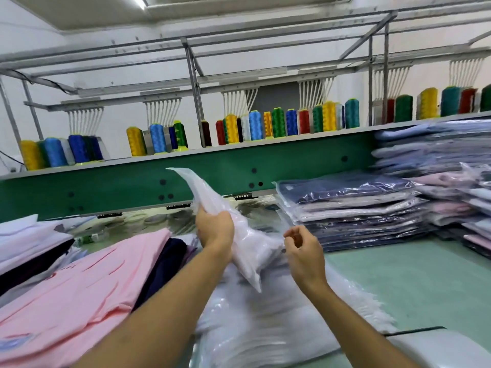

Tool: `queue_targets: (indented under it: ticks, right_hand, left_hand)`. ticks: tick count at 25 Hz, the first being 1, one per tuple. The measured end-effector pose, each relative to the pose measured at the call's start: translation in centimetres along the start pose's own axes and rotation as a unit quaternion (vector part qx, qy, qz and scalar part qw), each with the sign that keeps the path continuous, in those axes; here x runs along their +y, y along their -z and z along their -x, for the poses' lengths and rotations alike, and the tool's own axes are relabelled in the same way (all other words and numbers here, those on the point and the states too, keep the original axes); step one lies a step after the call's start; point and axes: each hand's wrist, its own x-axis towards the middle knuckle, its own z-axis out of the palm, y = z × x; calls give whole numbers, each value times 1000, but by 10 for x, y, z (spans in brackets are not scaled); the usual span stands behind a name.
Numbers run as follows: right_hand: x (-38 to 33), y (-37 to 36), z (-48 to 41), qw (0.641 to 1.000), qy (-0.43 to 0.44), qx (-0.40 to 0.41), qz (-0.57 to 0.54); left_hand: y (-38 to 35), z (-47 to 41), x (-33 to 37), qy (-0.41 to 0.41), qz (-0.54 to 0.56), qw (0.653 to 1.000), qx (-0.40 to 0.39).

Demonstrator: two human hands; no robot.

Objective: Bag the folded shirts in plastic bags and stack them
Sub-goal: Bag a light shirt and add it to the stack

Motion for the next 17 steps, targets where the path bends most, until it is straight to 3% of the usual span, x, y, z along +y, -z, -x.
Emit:
queue_targets:
  ticks: [2, 5, 7, 10, 13, 17]
  right_hand:
    - [-9, -4, -22, 997, -61, -14, 45]
    - [-16, -10, -56, 976, -151, -145, 65]
    - [-16, -13, -72, 951, -200, -236, 31]
    - [-5, -17, -88, 913, -289, -284, -40]
    - [-1, -17, -99, 937, -239, -240, -85]
    - [-25, 1, -128, 991, -112, -70, -35]
  left_hand:
    - [4, -14, 30, -49, -47, 997, -28]
    - [8, -27, 74, -96, -64, 989, -91]
    - [8, -29, 101, -111, -68, 984, -122]
    - [7, -32, 131, -134, -49, 974, -175]
    - [7, -40, 152, -197, -66, 960, -190]
    - [14, -59, 170, -214, -42, 969, -120]
